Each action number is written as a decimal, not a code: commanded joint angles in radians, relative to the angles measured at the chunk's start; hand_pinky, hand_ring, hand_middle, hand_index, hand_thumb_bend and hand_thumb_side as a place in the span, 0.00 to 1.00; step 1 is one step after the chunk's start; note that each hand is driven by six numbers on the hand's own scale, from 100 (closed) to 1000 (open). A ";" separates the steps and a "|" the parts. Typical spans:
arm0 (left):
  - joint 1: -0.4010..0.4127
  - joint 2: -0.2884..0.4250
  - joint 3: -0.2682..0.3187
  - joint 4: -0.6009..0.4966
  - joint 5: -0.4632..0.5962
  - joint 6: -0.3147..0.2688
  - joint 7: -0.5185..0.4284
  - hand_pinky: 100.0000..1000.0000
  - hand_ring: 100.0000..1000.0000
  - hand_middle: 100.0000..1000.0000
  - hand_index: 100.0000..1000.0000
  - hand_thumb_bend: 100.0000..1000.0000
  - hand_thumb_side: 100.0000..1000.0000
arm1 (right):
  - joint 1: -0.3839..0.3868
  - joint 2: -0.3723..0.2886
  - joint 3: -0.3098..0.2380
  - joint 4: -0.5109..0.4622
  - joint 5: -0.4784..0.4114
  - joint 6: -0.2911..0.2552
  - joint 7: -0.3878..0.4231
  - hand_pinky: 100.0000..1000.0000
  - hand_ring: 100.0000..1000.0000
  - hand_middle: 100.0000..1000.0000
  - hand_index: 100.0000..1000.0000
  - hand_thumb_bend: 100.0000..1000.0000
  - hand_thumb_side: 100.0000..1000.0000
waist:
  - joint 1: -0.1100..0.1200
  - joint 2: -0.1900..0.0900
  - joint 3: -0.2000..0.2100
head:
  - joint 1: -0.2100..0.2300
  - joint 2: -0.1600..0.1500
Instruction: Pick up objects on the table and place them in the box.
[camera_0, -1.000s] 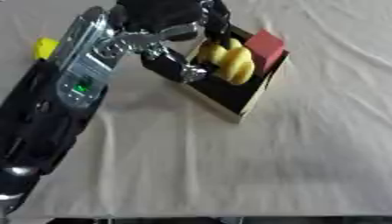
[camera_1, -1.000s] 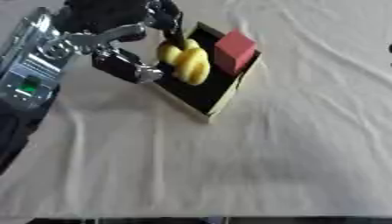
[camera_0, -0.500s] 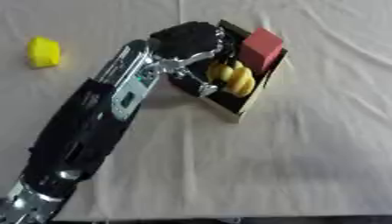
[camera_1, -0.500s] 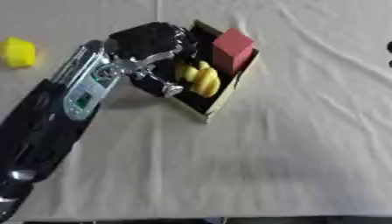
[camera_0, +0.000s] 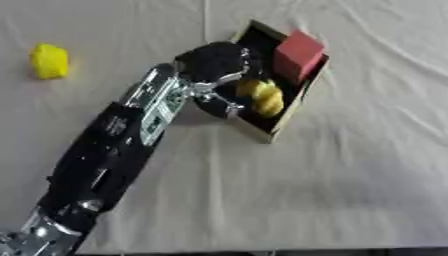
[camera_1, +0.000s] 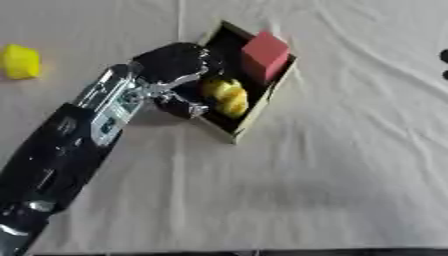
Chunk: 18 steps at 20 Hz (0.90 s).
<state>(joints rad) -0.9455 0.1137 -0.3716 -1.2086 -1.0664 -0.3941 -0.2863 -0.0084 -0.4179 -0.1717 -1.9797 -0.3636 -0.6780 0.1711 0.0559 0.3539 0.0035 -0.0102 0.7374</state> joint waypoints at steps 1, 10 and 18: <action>-0.007 0.007 0.009 -0.010 -0.015 0.018 0.001 0.93 0.89 0.85 0.96 0.17 0.00 | -0.003 -0.011 -0.008 -0.020 -0.007 0.006 -0.002 1.00 0.85 0.62 0.76 0.00 0.41 | -0.003 -0.021 -0.002 | 0.001 -0.009; 0.000 0.062 0.059 -0.168 0.072 0.082 0.027 0.84 0.81 0.76 0.91 0.00 0.00 | 0.004 -0.012 -0.009 -0.020 -0.004 0.010 -0.007 1.00 0.85 0.62 0.76 0.00 0.41 | 0.000 -0.029 0.003 | -0.006 -0.008; 0.022 0.333 0.193 -0.317 0.214 0.216 0.016 0.84 0.80 0.76 0.90 0.08 0.00 | 0.016 -0.022 -0.021 -0.020 0.005 -0.011 -0.024 1.00 0.85 0.62 0.76 0.00 0.41 | 0.008 -0.030 0.011 | -0.033 -0.004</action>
<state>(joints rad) -0.9123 0.3794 -0.2106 -1.4989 -0.8748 -0.2010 -0.2706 0.0091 -0.4180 -0.1817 -1.9797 -0.3622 -0.6841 0.1515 0.0686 0.3463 0.0137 -0.0372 0.7377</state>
